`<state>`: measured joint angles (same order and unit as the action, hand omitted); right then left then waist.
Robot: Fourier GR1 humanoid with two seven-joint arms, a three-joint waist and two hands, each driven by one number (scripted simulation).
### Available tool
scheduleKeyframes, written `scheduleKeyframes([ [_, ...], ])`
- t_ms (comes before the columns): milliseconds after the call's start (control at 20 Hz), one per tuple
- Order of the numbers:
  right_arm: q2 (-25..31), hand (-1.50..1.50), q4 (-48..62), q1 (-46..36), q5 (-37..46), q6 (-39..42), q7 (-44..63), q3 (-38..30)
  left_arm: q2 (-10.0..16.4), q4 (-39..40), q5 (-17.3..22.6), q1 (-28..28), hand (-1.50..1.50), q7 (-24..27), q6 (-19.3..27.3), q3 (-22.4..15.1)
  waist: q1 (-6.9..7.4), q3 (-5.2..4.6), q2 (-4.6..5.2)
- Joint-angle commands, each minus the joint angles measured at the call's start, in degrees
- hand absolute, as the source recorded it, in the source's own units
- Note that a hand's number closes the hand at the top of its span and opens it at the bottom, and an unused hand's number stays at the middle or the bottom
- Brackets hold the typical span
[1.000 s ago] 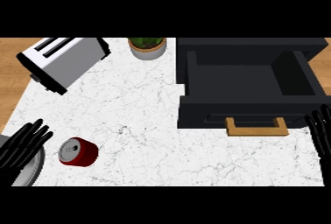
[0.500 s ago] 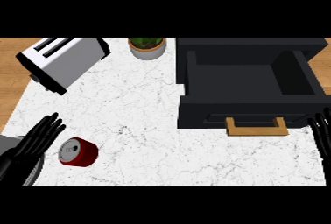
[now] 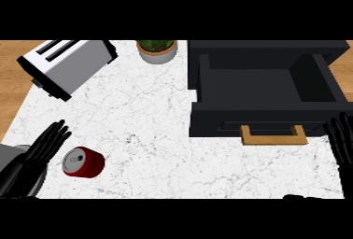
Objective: Pick up the can, place it into the drawer and close the drawer
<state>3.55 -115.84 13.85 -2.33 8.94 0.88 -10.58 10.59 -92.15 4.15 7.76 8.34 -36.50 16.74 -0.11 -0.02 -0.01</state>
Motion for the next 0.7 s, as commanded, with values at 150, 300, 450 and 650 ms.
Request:
scheduleKeyframes([
  [150, -1.3, -1.5, -1.3, 0.7, 1.5, 0.2, 0.3, 0.7, 1.1, 3.1, -4.0, 3.4, -1.5, 7.1, -1.1, 0.9, 0.17, 0.01, -0.04],
  [300, 0.7, -1.5, -1.1, 1.8, -3.6, 3.0, -1.7, -3.8, 4.2, 17.1, -6.6, -5.1, -1.5, 13.7, -0.9, 2.2, -0.28, 0.0, 0.01],
  [450, -1.1, -1.5, 2.0, -3.1, 1.1, -0.1, 1.5, 0.0, 4.8, 18.9, -8.2, -4.9, -1.5, 14.9, -0.7, 1.7, 0.01, 0.01, 0.02],
  [650, -1.0, -1.5, -2.9, 1.4, -0.8, 1.7, 1.7, -1.8, 5.6, 17.7, -7.8, -2.7, -1.5, 14.1, -1.5, 2.1, -0.02, 0.02, -0.03],
])
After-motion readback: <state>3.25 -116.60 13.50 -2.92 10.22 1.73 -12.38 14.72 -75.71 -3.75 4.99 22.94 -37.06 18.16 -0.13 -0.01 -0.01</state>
